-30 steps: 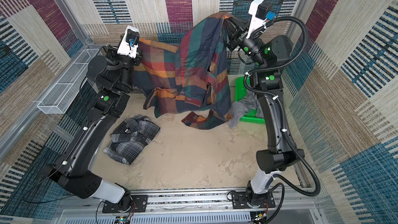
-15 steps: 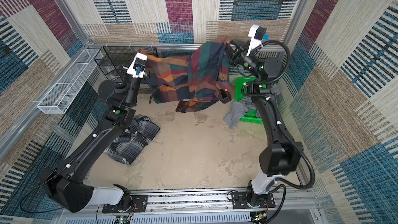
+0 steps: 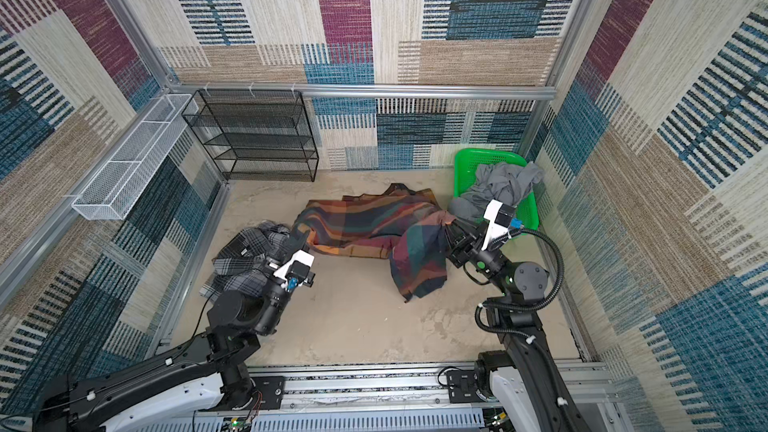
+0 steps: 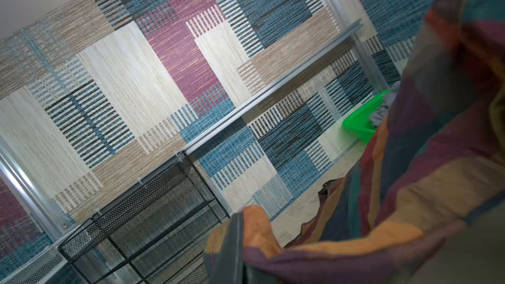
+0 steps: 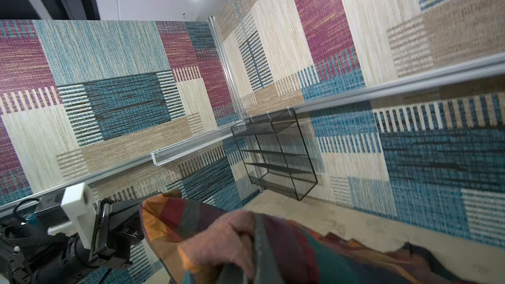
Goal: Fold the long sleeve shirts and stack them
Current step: 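Lay the shirt flat on the table, drawing both grippers toward the robot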
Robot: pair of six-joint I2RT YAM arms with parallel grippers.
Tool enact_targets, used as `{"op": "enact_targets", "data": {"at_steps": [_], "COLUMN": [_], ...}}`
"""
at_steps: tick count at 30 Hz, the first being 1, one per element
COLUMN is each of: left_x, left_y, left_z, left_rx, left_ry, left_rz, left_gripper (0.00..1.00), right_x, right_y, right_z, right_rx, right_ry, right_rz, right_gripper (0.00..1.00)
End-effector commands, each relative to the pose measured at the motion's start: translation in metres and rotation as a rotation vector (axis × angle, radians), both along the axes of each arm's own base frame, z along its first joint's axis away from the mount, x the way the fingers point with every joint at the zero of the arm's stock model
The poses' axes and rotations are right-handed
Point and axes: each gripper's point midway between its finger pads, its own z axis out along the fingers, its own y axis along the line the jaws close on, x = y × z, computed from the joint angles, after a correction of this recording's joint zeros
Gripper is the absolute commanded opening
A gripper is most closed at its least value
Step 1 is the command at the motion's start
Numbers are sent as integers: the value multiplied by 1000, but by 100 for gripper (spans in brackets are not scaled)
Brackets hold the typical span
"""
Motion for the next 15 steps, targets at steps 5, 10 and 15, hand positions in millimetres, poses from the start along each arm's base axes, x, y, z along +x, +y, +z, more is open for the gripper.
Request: {"op": "enact_targets", "data": {"at_steps": [5, 10, 15], "left_x": [-27, -45, -49], "left_y": [51, 55, 69], "left_z": [-106, -120, -99], "left_rx": [-152, -206, -244], "left_ry": [281, 352, 361], "left_rz": [292, 244, 232], "left_gripper": [0, 5, 97], "right_x": [-17, -38, -50], "right_y": [-15, -24, -36], "right_z": [-114, -157, -147], "right_rx": [29, 34, -8], "right_ry": [517, 674, 701], "right_rz": [-93, -150, -226], "right_gripper": [4, 15, 53]}}
